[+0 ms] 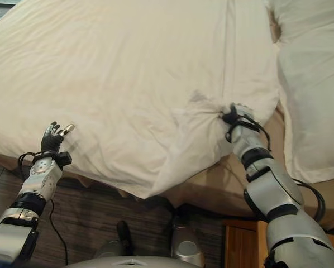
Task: Making the bed.
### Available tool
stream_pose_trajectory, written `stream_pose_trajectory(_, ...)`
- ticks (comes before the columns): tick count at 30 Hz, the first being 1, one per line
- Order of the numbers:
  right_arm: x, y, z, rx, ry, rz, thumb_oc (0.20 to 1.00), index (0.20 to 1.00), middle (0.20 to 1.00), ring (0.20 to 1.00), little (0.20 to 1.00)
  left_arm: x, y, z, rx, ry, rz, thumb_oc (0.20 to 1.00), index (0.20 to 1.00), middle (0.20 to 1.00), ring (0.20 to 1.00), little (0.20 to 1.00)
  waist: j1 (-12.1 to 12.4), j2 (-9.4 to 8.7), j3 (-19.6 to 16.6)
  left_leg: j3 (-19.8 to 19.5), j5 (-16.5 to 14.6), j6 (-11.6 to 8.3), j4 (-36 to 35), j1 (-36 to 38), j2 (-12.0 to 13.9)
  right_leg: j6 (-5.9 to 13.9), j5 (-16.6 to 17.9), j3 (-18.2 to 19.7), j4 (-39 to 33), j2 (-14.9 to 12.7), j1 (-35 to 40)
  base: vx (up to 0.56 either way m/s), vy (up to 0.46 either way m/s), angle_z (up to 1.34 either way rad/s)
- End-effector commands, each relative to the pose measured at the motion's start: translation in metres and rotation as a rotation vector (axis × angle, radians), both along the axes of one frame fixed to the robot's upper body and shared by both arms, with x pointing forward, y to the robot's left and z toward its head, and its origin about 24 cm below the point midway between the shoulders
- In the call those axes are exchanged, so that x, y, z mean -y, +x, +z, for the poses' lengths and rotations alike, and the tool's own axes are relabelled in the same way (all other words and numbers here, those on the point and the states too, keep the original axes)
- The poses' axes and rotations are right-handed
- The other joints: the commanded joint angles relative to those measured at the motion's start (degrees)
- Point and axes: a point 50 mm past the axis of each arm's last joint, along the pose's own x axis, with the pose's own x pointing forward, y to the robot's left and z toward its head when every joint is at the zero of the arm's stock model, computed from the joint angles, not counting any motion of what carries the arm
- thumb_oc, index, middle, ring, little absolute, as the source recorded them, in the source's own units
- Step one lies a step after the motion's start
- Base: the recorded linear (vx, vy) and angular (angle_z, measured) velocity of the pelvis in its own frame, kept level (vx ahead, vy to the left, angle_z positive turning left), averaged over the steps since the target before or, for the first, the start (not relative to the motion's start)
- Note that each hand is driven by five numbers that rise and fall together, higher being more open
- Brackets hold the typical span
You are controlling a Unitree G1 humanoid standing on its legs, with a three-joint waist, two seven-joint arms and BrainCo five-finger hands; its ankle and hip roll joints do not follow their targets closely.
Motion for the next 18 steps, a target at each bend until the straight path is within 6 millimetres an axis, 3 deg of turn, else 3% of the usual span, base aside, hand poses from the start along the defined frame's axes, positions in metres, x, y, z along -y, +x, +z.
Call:
stream_pose_trajectory(1, 0.015, -0.007, 0.004, 0.030, -0.015, -0.044, 0.200, 0.200, 0.200, 0.200, 0.200, -0.018, -0.002, 0.015, 0.041, 0.067, 0.022, 1.000, 1.000, 1.000, 1.000, 1.000, -1.18, -0.55, -0.16, 0.49, -4.11, -0.56, 0.39, 1.44, 2.12, 5.87, -5.16, -0.63, 0.72, -5.93, 1.10, 0.02, 0.035, -0.28)
stream_pose_trajectory(4, 0.038, -0.036, -0.022, -0.019, 0.024, -0.115, 0.200, 0.200, 0.200, 0.200, 0.200, -0.023, -0.014, 0.004, 0.000, 0.056, 0.045, 1.000, 1.000, 1.000, 1.000, 1.000, -2.41, -0.98, -0.83, 1.24, -4.17, -0.57, 0.39, 1.97, 2.36, 5.95, -5.01, -0.33, 0.72, -5.73, 1.03, 0.01, 0.019, -0.29)
stream_pose_trajectory(5, 0.038, -0.037, -0.022, -0.020, 0.024, -0.115, 0.200, 0.200, 0.200, 0.200, 0.200, -0.022, -0.014, 0.004, 0.000, 0.056, 0.044, 1.000, 1.000, 1.000, 1.000, 1.000, -2.37, -0.99, -0.85, 1.26, -4.17, -0.57, 0.39, 1.97, 2.36, 5.95, -5.01, -0.32, 0.72, -5.73, 1.02, 0.01, 0.010, -0.31)
stream_pose_trajectory(6, 0.047, -0.048, -0.030, -0.036, 0.032, -0.147, 0.200, 0.200, 0.200, 0.200, 0.200, -0.024, -0.018, 0.000, -0.011, 0.053, 0.049, 1.000, 1.000, 1.000, 1.000, 1.000, -3.01, -1.06, -0.91, 1.48, -4.15, -0.59, 0.39, 2.10, 2.44, 5.97, -4.98, -0.22, 0.72, -5.67, 1.03, 0.01, 0.015, -0.15)
stream_pose_trajectory(7, 0.061, -0.071, -0.047, -0.064, 0.066, -0.210, 0.200, 0.200, 0.200, 0.200, 0.200, -0.024, -0.026, -0.008, -0.033, 0.042, 0.058, 1.000, 1.000, 1.000, 1.000, 1.000, -3.73, -1.06, -1.46, 1.87, -4.23, -0.62, 0.39, 2.49, 2.57, 5.98, -5.08, -0.13, 0.72, -5.54, 1.16, 0.00, 0.000, 0.00)
stream_pose_trajectory(8, 0.061, -0.071, -0.047, -0.065, 0.066, -0.211, 0.200, 0.200, 0.200, 0.200, 0.200, -0.024, -0.026, -0.008, -0.034, 0.042, 0.057, 1.000, 1.000, 1.000, 1.000, 1.000, -3.68, -1.06, -1.49, 1.88, -4.23, -0.62, 0.39, 2.49, 2.57, 5.98, -5.08, -0.12, 0.72, -5.53, 1.15, 0.03, 0.029, 0.13)
stream_pose_trajectory(9, 0.072, -0.102, -0.068, -0.091, 0.107, -0.279, 0.846, 0.846, 0.846, 0.846, 0.846, -0.024, -0.037, -0.019, -0.054, 0.019, 0.078, 1.000, 1.000, 1.000, 1.000, 1.000, -5.03, -0.65, -1.95, 2.46, -4.45, -0.57, 0.39, 3.19, 2.59, 5.94, -5.31, -0.06, 0.72, -5.43, 1.31, 0.02, 0.021, -0.04)
stream_pose_trajectory(10, 0.072, -0.104, -0.069, -0.093, 0.106, -0.281, 1.000, 1.000, 1.000, 1.000, 1.000, -0.023, -0.037, -0.019, -0.057, 0.020, 0.076, 1.000, 1.000, 1.000, 1.000, 1.000, -4.92, -0.63, -2.04, 2.46, -4.46, -0.58, 0.39, 3.22, 2.60, 5.94, -5.33, -0.06, 0.72, -5.42, 1.34, 0.00, 0.000, 0.00)
stream_pose_trajectory(12, 0.072, -0.127, -0.088, -0.123, 0.140, -0.315, 1.000, 1.000, 1.000, 1.000, 1.000, -0.022, -0.045, -0.027, -0.070, -0.001, 0.097, 1.000, 1.000, 1.000, 1.000, 1.000, -5.93, -0.38, -2.24, 2.72, -4.61, -0.53, 0.39, 3.54, 2.65, 5.91, -5.42, 0.00, 0.72, -5.36, 1.51, 0.01, 0.005, 0.01)
stream_pose_trajectory(13, 0.072, -0.129, -0.089, -0.126, 0.140, -0.317, 1.000, 1.000, 1.000, 1.000, 1.000, -0.022, -0.046, -0.028, -0.072, 0.001, 0.095, 1.000, 1.000, 1.000, 1.000, 1.000, -5.84, -0.40, -2.37, 2.70, -4.62, -0.53, 0.39, 3.56, 2.66, 5.91, -5.44, -0.02, 0.72, -5.36, 1.55, 0.03, 0.018, -0.08)
stream_pose_trajectory(14, 0.056, -0.156, -0.119, -0.191, 0.171, -0.321, 1.000, 1.000, 1.000, 1.000, 1.000, -0.014, -0.055, -0.041, -0.104, -0.030, 0.111, 1.000, 1.000, 1.000, 1.000, 1.000, -6.96, 0.01, -2.86, 2.81, -4.90, -0.37, 0.39, 4.02, 2.60, 5.76, -5.73, 0.17, 0.72, -5.30, 1.87, 0.03, 0.018, -0.13)
stream_pose_trajectory(16, 0.050, -0.168, -0.132, -0.235, 0.175, -0.329, 1.000, 1.000, 1.000, 1.000, 1.000, -0.011, -0.058, -0.046, -0.115, -0.038, 0.121, 1.000, 1.000, 1.000, 1.000, 1.000, -7.18, 0.07, -3.15, 2.77, -5.02, -0.30, 0.39, 4.18, 2.54, 5.70, -5.81, 0.23, 0.72, -5.24, 1.97, 0.02, 0.017, -0.15)
stream_pose_trajectory(17, 0.035, -0.195, -0.161, -0.356, 0.178, -0.352, 1.000, 1.000, 1.000, 1.000, 1.000, -0.002, -0.059, -0.053, -0.132, -0.055, 0.121, 1.000, 1.000, 1.000, 1.000, 1.000, -7.54, 0.44, -3.32, 2.74, -5.05, -0.19, 0.39, 4.42, 2.53, 5.59, -6.00, 0.31, 0.72, -5.15, 2.16, 0.01, 0.019, -0.10)
stream_pose_trajectory(18, 0.027, -0.206, -0.174, -0.413, 0.182, -0.366, 1.000, 1.000, 1.000, 1.000, 1.000, 0.001, -0.059, -0.055, -0.140, -0.054, 0.123, 1.000, 1.000, 1.000, 1.000, 1.000, -7.63, 0.54, -3.46, 2.68, -5.10, -0.14, 0.39, 4.55, 2.48, 5.54, -6.12, 0.34, 0.72, -5.07, 2.30, 0.02, 0.025, -0.11)
